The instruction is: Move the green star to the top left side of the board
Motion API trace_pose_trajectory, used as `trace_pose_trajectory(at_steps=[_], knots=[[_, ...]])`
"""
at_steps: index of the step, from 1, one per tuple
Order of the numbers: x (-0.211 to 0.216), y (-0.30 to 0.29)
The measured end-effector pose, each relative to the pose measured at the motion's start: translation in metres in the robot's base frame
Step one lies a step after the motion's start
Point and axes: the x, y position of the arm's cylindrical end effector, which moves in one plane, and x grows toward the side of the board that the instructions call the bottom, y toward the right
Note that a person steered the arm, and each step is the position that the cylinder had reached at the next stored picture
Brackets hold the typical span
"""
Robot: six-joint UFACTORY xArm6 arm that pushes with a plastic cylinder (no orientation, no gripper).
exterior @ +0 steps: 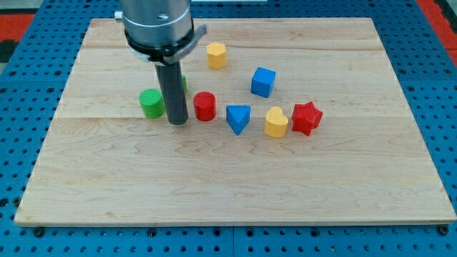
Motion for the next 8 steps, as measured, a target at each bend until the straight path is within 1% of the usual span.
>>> trace_pose_trajectory(at_steps=[1, 2, 4, 5, 6, 7, 8], knots=[[-0.013, -0.010], [-0.023, 0.008], [-0.025, 0.009], [-0.037, 0.011], [-0.064, 0.004], [-0.096, -0.036], [-0.147, -0.044]])
